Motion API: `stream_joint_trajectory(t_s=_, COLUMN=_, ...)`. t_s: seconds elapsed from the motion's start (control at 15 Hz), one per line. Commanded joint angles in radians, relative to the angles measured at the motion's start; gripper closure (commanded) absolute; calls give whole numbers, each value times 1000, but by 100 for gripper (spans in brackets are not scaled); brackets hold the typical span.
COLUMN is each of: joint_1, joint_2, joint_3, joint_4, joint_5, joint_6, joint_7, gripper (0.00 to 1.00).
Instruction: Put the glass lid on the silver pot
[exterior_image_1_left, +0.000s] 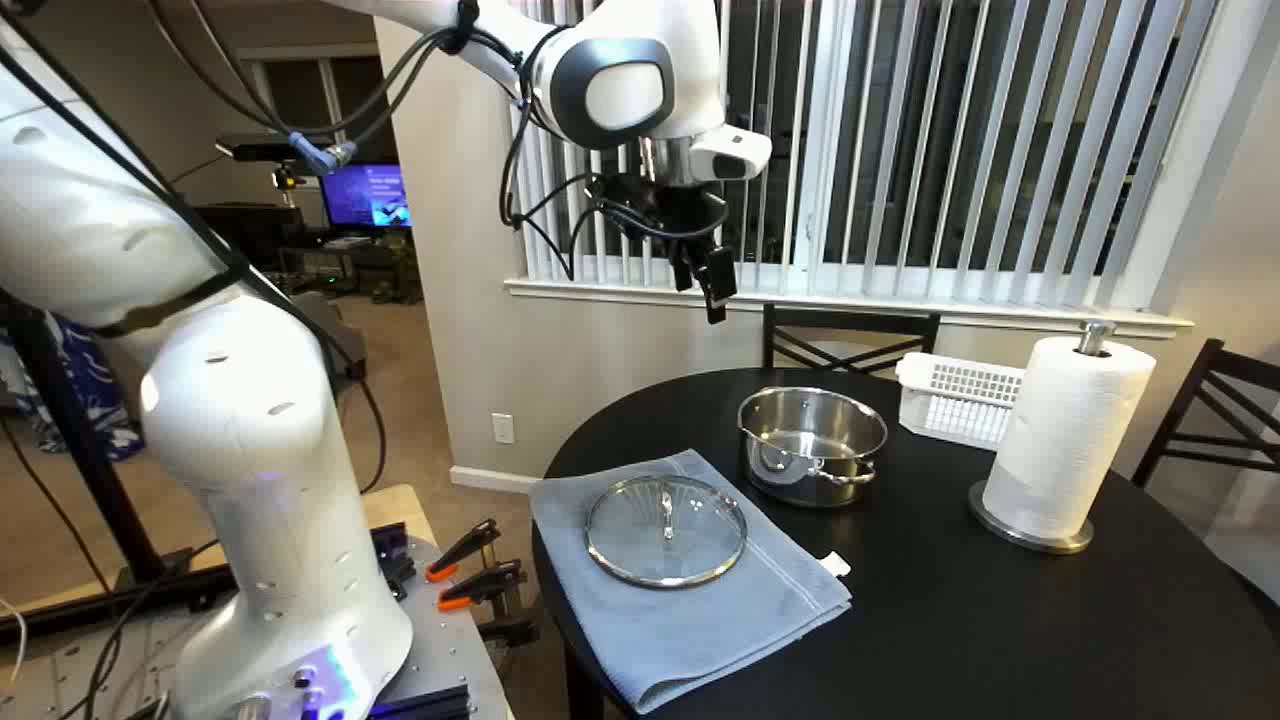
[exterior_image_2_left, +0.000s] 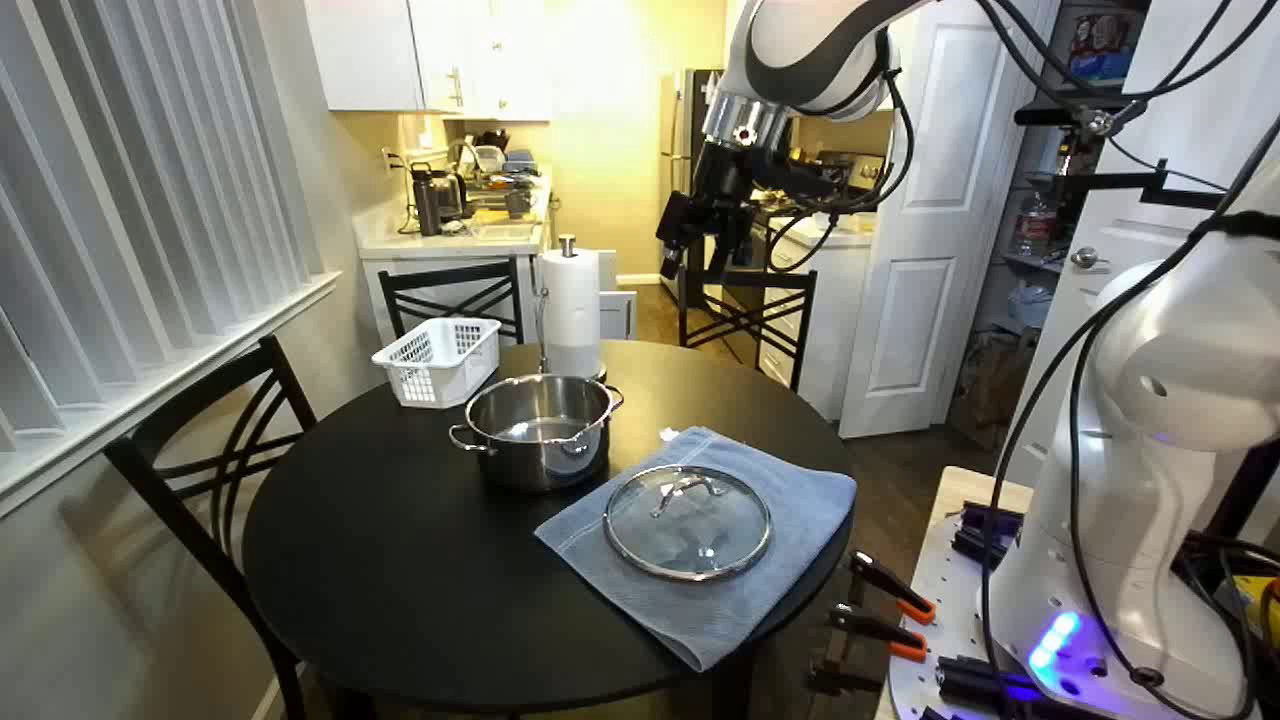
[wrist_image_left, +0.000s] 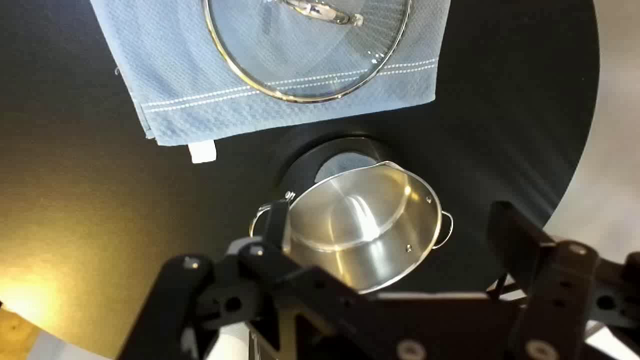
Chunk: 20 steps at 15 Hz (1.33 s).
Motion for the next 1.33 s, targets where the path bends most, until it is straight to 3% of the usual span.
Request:
stream_joint_trajectory(t_s=0.0, joint_1=-11, joint_2=0, joint_3=10, joint_4=2, joint_5=6, joint_6=-4, joint_7=-4, gripper=0)
stream_joint_trajectory(t_s=1.13, joint_1=-11, joint_2=0, joint_3=10, joint_4=2, joint_5=6, joint_6=-4, joint_7=-4, gripper=0)
stream_joint_trajectory(t_s=1.27, joint_1=6, joint_2=48, joint_3=18, joint_4=-7, joint_5=44, joint_6=20, joint_7=25, gripper=0)
